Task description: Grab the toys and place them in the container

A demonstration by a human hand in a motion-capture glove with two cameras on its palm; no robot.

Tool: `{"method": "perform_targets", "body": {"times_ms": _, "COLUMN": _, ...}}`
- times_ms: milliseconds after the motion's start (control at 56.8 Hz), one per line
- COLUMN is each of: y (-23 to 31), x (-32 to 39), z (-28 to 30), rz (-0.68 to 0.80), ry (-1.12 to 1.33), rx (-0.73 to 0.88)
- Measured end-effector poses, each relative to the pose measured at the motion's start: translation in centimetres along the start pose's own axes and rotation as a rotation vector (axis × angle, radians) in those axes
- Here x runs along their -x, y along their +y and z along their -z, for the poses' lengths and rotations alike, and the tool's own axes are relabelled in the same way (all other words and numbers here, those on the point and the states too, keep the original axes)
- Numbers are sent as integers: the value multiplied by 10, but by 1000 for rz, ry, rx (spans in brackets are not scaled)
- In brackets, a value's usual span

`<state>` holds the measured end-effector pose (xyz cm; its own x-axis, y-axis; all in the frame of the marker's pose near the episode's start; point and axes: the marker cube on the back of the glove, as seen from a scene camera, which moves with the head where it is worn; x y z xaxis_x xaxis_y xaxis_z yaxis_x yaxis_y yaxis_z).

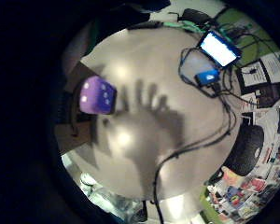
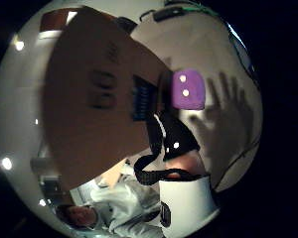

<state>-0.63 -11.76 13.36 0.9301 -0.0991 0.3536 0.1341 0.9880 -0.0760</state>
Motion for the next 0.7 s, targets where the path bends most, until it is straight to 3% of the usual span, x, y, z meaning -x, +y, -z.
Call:
{"method": "perform_targets", "body": {"times_ms": 264, "y": -21, "x": 15, "z": -72, "rz": 76, "ry": -12, "rx": 98}}
{"method": "perform_targets", "body": {"times_ms": 704, "y": -18, "x": 9, "z": -88, "rz": 25, "ry": 125, "rx": 63}}
